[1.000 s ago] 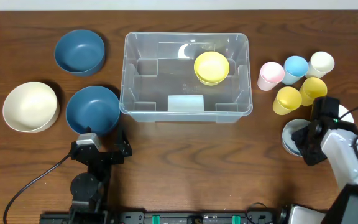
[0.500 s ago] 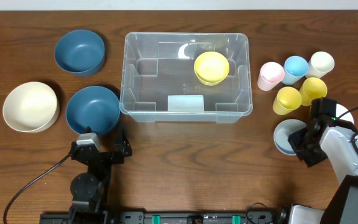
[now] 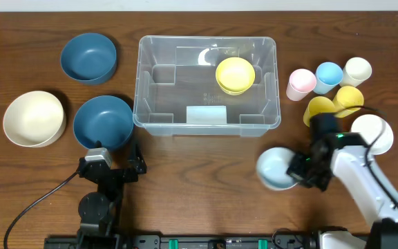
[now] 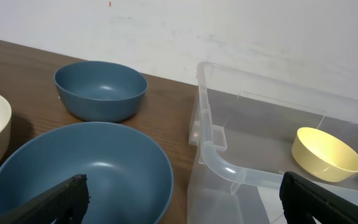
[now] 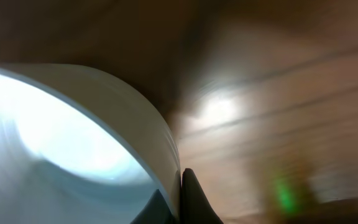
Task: Pack container
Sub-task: 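Carry the light-blue bowl into the container, stack on yellow bowl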
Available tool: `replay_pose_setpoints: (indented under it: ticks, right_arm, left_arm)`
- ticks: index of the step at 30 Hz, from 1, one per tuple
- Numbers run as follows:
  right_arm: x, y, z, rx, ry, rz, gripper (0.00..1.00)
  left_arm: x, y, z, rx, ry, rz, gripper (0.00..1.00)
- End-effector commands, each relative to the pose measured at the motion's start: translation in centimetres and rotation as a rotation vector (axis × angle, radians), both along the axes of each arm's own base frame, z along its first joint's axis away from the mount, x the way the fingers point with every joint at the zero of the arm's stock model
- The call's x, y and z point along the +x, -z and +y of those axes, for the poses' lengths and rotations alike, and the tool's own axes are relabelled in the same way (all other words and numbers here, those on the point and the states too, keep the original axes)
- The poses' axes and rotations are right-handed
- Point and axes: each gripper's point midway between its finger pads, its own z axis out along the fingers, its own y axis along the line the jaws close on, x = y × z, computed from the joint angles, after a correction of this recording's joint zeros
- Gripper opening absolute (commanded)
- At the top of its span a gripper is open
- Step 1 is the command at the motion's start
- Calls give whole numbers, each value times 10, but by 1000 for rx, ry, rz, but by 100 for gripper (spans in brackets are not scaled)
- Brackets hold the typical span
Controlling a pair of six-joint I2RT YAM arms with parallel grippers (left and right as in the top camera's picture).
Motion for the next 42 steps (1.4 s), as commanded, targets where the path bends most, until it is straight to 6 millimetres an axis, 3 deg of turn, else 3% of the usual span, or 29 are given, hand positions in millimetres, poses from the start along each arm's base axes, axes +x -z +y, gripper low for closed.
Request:
replay_pose_setpoints:
  ticks: [1, 5, 9, 13, 18, 21, 24, 26, 28, 33, 38, 42]
  right_arm:
    - [-9, -12, 46, 96, -285, -61, 1]
    - [-11, -28, 84, 80, -477, -125, 1]
    - [10, -67, 120, 49, -589, -268, 1]
    - [54, -135, 139, -12, -602, -480, 1]
    - [115, -224, 147, -83, -540, -740, 1]
    - [148, -262, 146, -133, -503, -845, 3]
    - [184, -283, 147, -194, -481, -926, 5]
    - [206, -282, 150, -214, -476, -947, 6]
    - [226, -269, 151, -237, -456, -938, 4]
    - [270, -198, 141, -274, -428, -809, 2]
    - [288, -137, 125, -267, -396, -673, 1]
    - [294, -113, 119, -258, -389, -622, 1]
  left_arm:
    - [0, 18, 4, 20, -18, 50, 98]
    - [0, 18, 4, 20, -18, 50, 98]
    - [0, 18, 4, 20, -18, 50, 98]
    - [0, 18, 4, 20, -18, 50, 98]
    - [0, 18, 4, 20, -18, 50, 98]
    - [0, 18, 4, 20, -18, 50, 98]
    - [0, 18, 4, 20, -18, 50, 98]
    - [0, 18, 4, 20, -18, 50, 98]
    - [0, 18, 4, 20, -18, 50, 98]
    - [0, 18, 4, 20, -18, 50, 98]
    - [0, 18, 4, 20, -18, 50, 98]
    - [0, 18, 4, 20, -18, 50, 98]
